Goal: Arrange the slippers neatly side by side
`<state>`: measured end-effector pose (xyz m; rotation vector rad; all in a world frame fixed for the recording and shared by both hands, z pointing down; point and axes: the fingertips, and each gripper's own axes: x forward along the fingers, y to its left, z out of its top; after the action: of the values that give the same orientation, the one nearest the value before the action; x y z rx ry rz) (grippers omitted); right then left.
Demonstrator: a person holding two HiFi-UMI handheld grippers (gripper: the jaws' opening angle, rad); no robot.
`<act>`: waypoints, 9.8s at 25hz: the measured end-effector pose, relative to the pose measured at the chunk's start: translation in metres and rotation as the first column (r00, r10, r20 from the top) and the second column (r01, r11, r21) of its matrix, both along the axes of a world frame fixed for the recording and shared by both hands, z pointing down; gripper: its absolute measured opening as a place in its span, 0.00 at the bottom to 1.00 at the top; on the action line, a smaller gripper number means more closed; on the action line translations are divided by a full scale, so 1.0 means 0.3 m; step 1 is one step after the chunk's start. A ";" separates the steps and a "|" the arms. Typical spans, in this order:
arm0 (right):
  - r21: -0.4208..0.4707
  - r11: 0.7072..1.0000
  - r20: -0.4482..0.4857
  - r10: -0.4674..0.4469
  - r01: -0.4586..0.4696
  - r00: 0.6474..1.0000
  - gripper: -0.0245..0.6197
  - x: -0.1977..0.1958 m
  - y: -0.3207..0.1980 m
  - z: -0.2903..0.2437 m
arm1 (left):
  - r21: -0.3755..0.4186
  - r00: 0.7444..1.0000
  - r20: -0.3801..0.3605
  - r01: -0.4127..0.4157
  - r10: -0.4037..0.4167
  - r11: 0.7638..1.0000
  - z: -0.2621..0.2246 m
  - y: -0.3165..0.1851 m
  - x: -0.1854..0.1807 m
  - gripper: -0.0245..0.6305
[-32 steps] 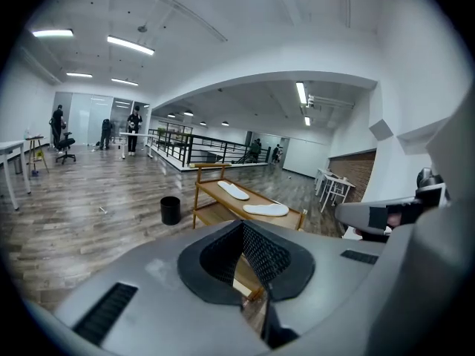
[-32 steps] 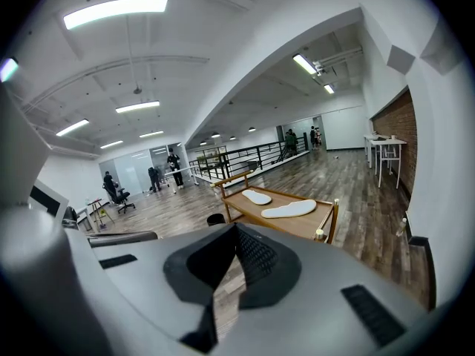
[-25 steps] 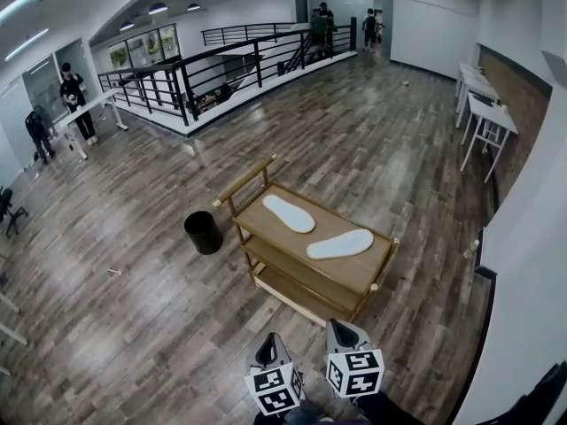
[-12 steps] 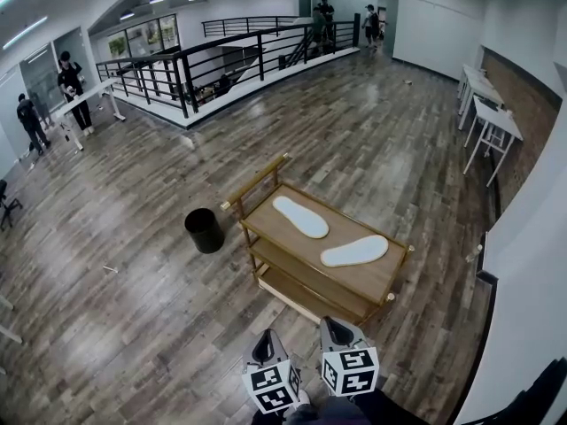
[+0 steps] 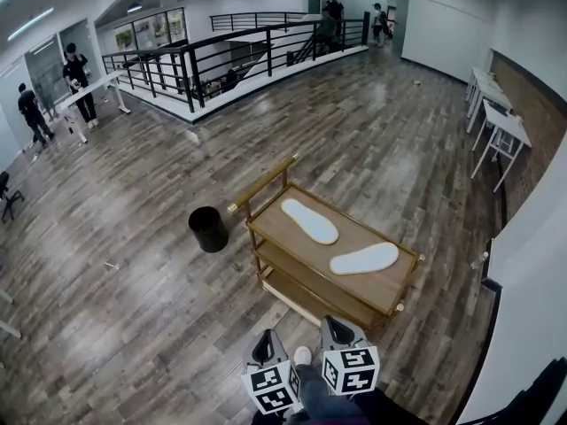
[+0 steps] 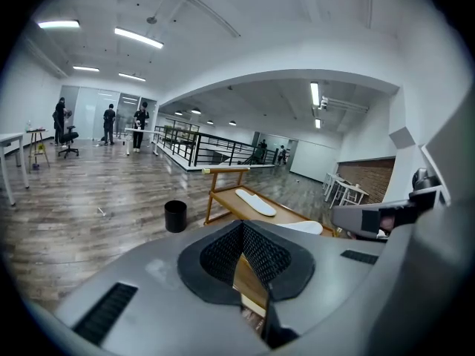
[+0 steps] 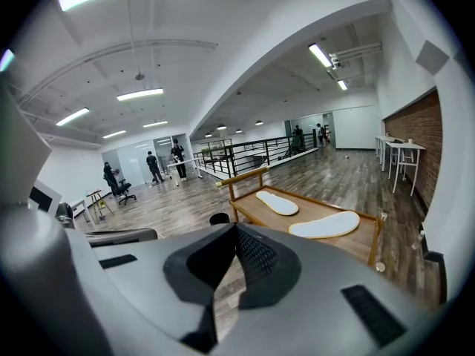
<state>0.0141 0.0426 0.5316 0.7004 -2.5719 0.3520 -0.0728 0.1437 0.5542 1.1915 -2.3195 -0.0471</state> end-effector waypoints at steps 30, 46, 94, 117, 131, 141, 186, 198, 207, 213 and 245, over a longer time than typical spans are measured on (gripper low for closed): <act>-0.011 0.975 0.020 0.222 -0.222 0.975 0.04 -0.352 -0.653 0.004 | -0.030 0.988 0.043 -0.144 0.145 0.989 -0.003 -0.671 -0.531 0.04; -0.026 0.828 0.019 0.560 -0.560 0.828 0.04 -0.093 -0.836 0.000 | -0.036 0.872 0.065 -0.485 0.486 0.874 -0.025 -1.026 -0.355 0.04; -0.025 0.607 -0.026 0.794 -0.794 0.607 0.04 -0.053 -0.995 0.044 | -0.040 0.638 0.062 -0.767 0.767 0.641 -0.008 -1.345 -0.320 0.04; -0.626 0.311 -0.245 0.792 -0.715 0.560 0.22 0.190 -1.185 0.509 | -0.129 0.665 0.033 -0.737 0.746 0.663 0.082 -1.314 -0.435 0.04; -0.676 0.141 -0.439 0.712 -0.724 0.548 0.22 0.195 -1.207 0.695 | -0.200 0.687 0.022 -0.709 0.726 0.677 0.142 -1.283 -0.520 0.04; -0.623 0.120 -0.534 0.657 -0.773 0.532 0.10 0.171 -1.197 0.741 | -0.211 0.709 0.012 -0.687 0.705 0.695 0.156 -1.284 -0.566 0.04; -0.750 0.438 -0.477 0.161 -0.496 0.864 0.12 -0.132 -1.225 0.710 | -0.194 0.710 0.012 -0.689 0.704 0.698 0.158 -1.316 -0.608 0.04; -0.706 0.554 -0.234 0.405 -0.441 0.884 0.12 -0.104 -1.267 0.437 | -0.193 0.714 0.023 -0.683 0.699 0.704 0.169 -1.363 -0.602 0.04; -0.536 0.653 0.023 0.645 -0.535 0.764 0.11 -0.158 -1.135 0.169 | -0.209 0.664 0.062 -0.721 0.745 0.660 0.187 -1.383 -0.560 0.04; -0.481 0.639 0.031 0.697 -0.601 0.716 0.04 -0.153 -1.048 0.170 | -0.216 0.592 0.091 -0.773 0.801 0.596 0.211 -1.364 -0.530 0.04; -0.531 0.559 -0.003 0.751 -0.637 0.661 0.04 -0.063 -0.936 0.196 | -0.740 -0.628 -0.408 -0.198 0.663 -0.643 0.714 -1.407 -0.468 0.41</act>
<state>-0.0047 -0.2383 0.5905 1.5345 -2.0885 1.3680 -0.2130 -0.2785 0.7685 2.4268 0.1761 2.1500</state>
